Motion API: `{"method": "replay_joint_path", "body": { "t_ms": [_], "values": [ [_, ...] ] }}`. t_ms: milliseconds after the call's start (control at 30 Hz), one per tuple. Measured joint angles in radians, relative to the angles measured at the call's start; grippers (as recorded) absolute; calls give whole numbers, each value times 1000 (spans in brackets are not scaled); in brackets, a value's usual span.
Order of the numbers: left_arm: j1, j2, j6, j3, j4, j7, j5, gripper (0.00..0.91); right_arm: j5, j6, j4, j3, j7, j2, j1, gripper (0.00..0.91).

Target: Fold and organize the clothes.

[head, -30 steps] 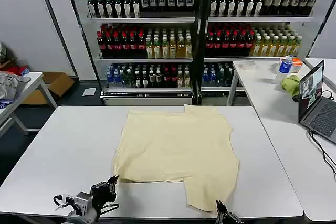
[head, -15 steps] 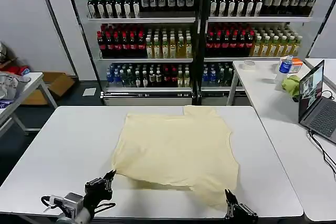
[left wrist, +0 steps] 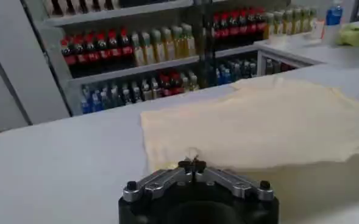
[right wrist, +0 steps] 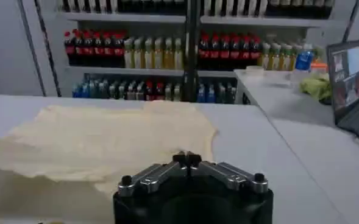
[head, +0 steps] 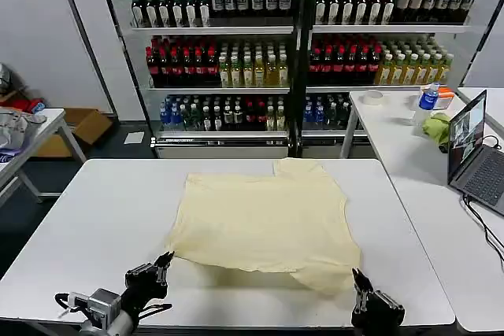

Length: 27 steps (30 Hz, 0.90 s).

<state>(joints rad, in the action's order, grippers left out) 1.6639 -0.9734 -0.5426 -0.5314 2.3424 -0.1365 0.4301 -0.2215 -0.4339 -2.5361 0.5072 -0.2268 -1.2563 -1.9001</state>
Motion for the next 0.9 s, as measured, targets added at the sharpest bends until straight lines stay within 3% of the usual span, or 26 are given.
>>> {"method": "replay_joint_path", "body": {
  "t_ms": [467, 900],
  "values": [
    [-108, 38, 0, 51, -116, 18, 31, 20, -105, -25, 142, -15, -9, 106, 237, 0],
    [-273, 61, -3, 134, -249, 26, 44, 10, -174, -56, 309, -96, -13, 183, 486, 0]
  ]
}}
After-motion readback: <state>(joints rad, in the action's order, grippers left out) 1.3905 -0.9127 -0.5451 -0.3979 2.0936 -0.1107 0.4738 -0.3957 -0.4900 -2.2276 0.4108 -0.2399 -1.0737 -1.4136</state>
